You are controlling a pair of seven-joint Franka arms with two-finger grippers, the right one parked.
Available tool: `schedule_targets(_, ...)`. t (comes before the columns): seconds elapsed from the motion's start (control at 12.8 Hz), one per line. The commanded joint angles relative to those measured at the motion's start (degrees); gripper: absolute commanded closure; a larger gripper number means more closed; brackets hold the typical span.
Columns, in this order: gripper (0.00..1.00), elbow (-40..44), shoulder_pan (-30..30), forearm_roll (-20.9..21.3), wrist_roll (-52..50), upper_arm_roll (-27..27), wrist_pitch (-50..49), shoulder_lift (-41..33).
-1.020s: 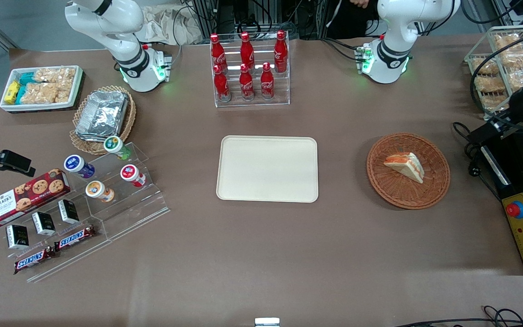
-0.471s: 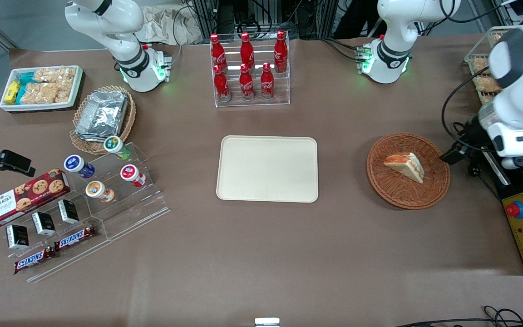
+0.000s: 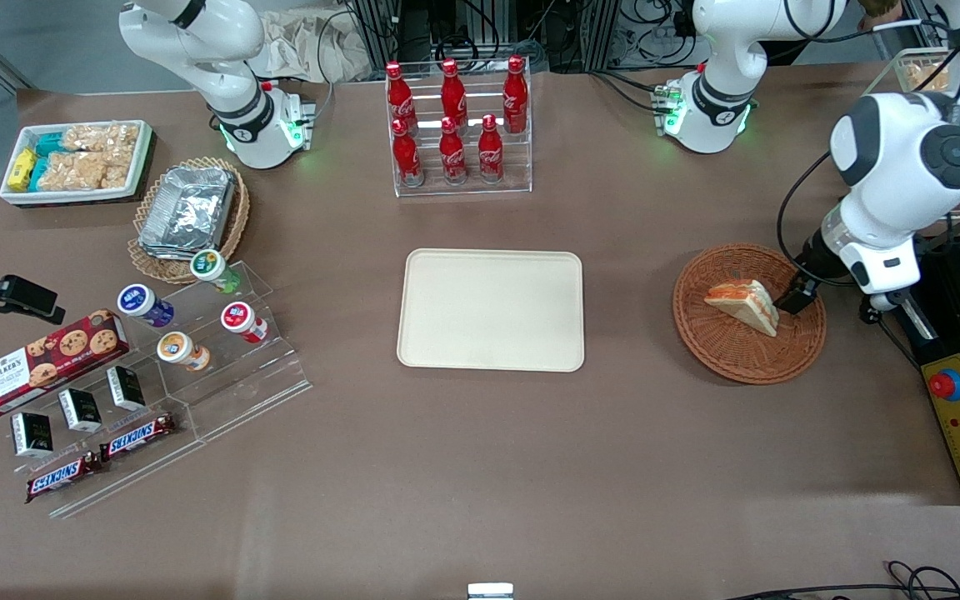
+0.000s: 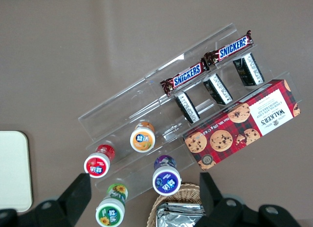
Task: Place sandwich from basket to tray
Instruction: 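Lower the open left gripper around the wrapped sandwich in the basket, then close the left gripper on the sandwich and lift it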
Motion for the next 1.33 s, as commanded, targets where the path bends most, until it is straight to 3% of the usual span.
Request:
schedule_targets(0.0, 0.0, -5.5, -0.4, 0.8, -1.7, -0.1, 7.2, -0.7)
schedule_targets(0.86, 0.0, -17.7, -0.5, 0.7, -1.8, -0.1, 32.4, 8.1)
schedule_targets(0.94, 0.04, -17.8, -0.5, 0.8, -1.7, -0.1, 32.8, 8.6)
schedule_targets(1.02, 0.6, -17.8, -0.5, 0.7, -1.8, -0.1, 32.8, 8.4)
schedule_targets(1.1, 1.0, -17.8, -0.4, 0.7, -1.8, -0.1, 32.8, 8.4)
schedule_targets(1.25, 1.0, -17.3, -0.5, 0.5, -4.0, -0.1, 32.7, 8.6)
